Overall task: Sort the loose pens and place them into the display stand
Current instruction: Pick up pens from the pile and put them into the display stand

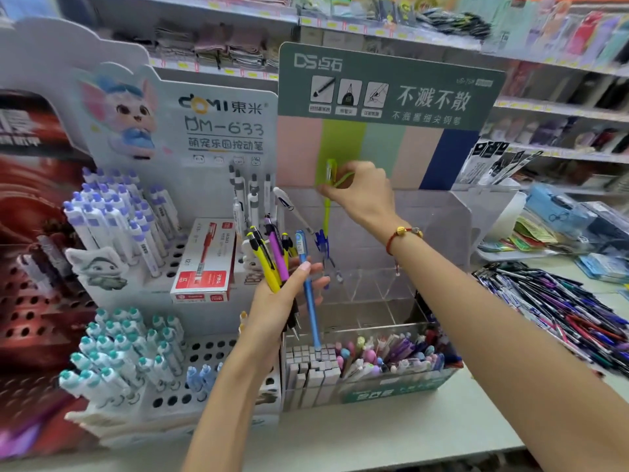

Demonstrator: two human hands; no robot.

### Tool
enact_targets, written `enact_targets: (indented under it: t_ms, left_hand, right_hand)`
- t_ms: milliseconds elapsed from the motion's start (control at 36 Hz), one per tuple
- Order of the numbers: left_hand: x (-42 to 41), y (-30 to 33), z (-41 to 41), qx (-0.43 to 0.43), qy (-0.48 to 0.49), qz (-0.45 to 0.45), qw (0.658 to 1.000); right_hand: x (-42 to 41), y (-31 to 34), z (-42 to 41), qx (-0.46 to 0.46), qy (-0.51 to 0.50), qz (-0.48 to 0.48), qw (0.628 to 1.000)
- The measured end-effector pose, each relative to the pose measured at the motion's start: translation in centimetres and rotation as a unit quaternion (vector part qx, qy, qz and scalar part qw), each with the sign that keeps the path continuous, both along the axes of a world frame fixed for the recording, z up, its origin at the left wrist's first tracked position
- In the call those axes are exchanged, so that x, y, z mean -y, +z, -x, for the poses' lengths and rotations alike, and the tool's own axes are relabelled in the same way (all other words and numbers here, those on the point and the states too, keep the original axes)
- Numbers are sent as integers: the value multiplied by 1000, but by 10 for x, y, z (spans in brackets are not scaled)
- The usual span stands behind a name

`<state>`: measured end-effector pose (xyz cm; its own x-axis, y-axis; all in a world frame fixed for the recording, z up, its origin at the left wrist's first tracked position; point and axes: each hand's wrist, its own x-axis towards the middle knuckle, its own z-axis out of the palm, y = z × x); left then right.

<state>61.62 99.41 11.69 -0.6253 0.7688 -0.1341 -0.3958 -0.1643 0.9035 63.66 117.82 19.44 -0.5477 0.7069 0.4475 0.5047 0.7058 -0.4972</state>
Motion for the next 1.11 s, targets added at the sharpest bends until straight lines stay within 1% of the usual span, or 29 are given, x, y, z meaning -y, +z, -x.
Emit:
enact_targets:
  t_ms: [83,167,194,250,306,361,444,472,528,583,639,667,694,778,833,889,944,1000,1056,1111]
  left_hand:
    - [-2,-1,-1,1,-6,-1,1000]
    - [-3,0,-3,1,-12,-4,1000]
    - [-4,0,-3,1,-13,-6,1000]
    - [-6,1,-4,2,-15,-11,1000]
    - [-7,2,-5,-3,-21,-14,1000]
    - [-9,1,-7,-11,-25,-10,1000]
    - [-11,-1,-9,-27,-37,2,999]
    - [-11,-2,-11,-33,-43,5,999]
    - [-11,-4,-16,-45,-61,8,997]
    - [-11,-5,-19,-69,-78,7,995]
    - [-12,-6,-21,-88,-84,14,993]
    - [-12,-6,-21,-95,-79,18,992]
    - [-13,-7,-20,-102,-66,24,992]
    - [-14,-10,-18,-107,-9,58,993]
    - [-13,-10,-18,-103,13,74,992]
    - [-12,-12,-17,-116,20,87,989]
    - [-13,-13,-17,-114,17,88,989]
    - [-16,-11,-17,-92,8,72,993]
    - [-19,-9,-18,-59,-2,50,997]
    - [-21,-10,-20,-30,-15,35,999]
  right_hand:
    - [3,-3,1,-19,-1,6,1000]
    - [7,-6,-1,-43,33,52,997]
    - [8,-8,-2,-45,39,50,997]
    - [13,-12,-10,-48,24,15,998]
    - [22,-15,-22,-94,-2,-8,996]
    - [33,-16,-37,-124,6,30,992]
    - [50,-17,-58,-73,77,155,982]
    - [55,-18,-65,-50,98,180,978]
    - [62,-23,-78,-14,127,192,973]
    - [62,-28,-86,-16,134,172,976]
    - [58,-28,-90,-44,123,159,979]
    - [56,-28,-91,-71,118,171,976]
    - [53,-27,-93,-112,111,198,967]
    - [44,-27,-102,-262,73,275,922]
    - [36,-29,-110,-326,29,281,902]
    - [28,-31,-120,-369,-6,276,888]
    - [19,-34,-128,-400,-26,265,877]
    - [11,-35,-135,-419,-34,243,874]
    - [1,-37,-137,-406,-33,216,887]
    - [-7,-40,-134,-350,-31,179,919]
